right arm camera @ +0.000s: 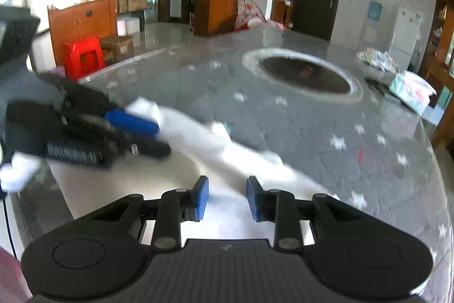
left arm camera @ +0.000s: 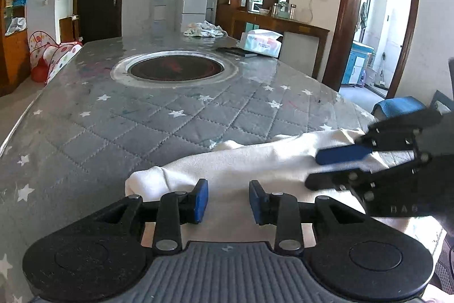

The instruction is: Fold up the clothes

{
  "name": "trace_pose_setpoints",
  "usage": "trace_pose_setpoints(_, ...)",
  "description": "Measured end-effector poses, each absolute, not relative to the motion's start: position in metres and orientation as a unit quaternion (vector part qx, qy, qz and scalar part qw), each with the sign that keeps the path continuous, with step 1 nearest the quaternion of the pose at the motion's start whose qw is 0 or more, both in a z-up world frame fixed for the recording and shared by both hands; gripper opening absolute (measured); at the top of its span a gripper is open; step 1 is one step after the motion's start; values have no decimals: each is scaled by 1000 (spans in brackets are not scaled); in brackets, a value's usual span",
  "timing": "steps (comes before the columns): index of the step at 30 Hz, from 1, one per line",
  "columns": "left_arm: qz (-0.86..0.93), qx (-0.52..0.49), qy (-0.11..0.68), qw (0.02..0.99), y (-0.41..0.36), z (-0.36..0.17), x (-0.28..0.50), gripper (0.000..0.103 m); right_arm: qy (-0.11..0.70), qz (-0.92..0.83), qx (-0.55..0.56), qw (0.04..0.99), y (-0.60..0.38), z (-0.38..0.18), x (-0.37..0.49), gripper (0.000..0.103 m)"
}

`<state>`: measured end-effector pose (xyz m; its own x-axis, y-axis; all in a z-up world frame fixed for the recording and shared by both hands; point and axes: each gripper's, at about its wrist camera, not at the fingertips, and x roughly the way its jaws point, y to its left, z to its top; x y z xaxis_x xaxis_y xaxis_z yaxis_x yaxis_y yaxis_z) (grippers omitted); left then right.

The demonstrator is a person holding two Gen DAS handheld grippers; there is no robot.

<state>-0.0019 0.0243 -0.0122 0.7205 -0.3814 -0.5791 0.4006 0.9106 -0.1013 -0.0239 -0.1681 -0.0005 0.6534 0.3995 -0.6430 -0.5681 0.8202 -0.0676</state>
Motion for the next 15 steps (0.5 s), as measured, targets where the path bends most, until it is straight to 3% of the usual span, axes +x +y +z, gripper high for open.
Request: trace_pose_setpoints(15, -199, 28, 297, 934, 34, -14, -40, 39, 339, 268, -119, 894, -217, 2, -94, 30)
